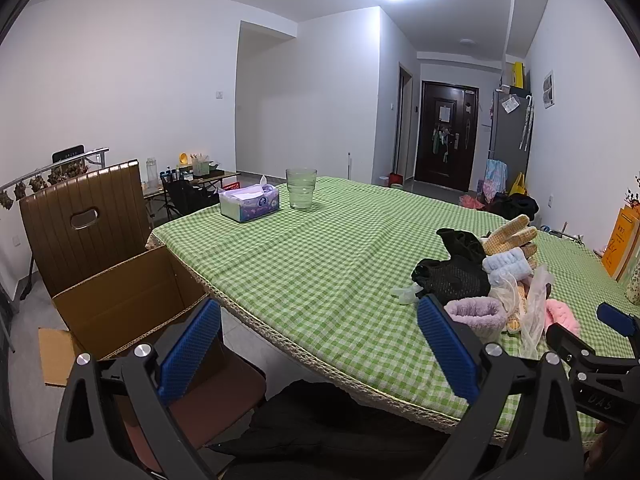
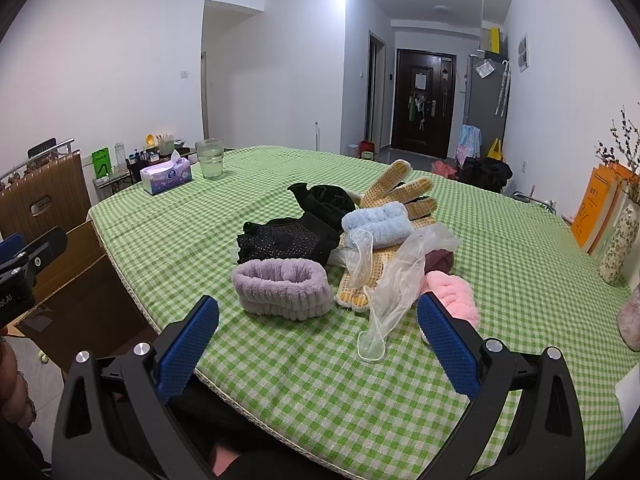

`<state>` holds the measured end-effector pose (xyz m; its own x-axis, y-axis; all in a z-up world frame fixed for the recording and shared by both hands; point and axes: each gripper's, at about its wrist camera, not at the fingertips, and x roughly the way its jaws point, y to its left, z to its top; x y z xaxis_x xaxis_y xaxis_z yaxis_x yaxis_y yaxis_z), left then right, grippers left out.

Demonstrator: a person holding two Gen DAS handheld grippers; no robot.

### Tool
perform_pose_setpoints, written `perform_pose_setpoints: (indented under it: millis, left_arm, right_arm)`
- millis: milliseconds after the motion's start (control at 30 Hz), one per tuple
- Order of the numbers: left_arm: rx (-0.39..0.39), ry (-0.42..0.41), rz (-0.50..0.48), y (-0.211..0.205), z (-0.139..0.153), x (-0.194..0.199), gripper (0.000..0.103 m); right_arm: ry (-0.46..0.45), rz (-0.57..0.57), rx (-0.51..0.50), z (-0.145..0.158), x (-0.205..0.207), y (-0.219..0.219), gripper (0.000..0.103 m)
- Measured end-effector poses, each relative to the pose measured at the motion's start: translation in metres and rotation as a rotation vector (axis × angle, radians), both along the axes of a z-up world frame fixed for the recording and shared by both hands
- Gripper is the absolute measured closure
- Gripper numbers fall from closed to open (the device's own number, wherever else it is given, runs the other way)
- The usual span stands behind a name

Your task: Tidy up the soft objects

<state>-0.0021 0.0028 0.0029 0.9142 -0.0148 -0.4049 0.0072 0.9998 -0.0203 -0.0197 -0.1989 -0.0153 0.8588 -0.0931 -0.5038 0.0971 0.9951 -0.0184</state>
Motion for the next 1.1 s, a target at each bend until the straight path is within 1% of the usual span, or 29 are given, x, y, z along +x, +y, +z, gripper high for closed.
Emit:
perform_pose_setpoints:
  millis: [1100]
  left_arm:
    - [-0.004,-0.002,-0.012,-0.0036,0.0001,-0.0004,0.007]
  right_arm:
    - [-0.009,-0.010,0.010,-0.0006,-0.0003,-0.0036,0.008]
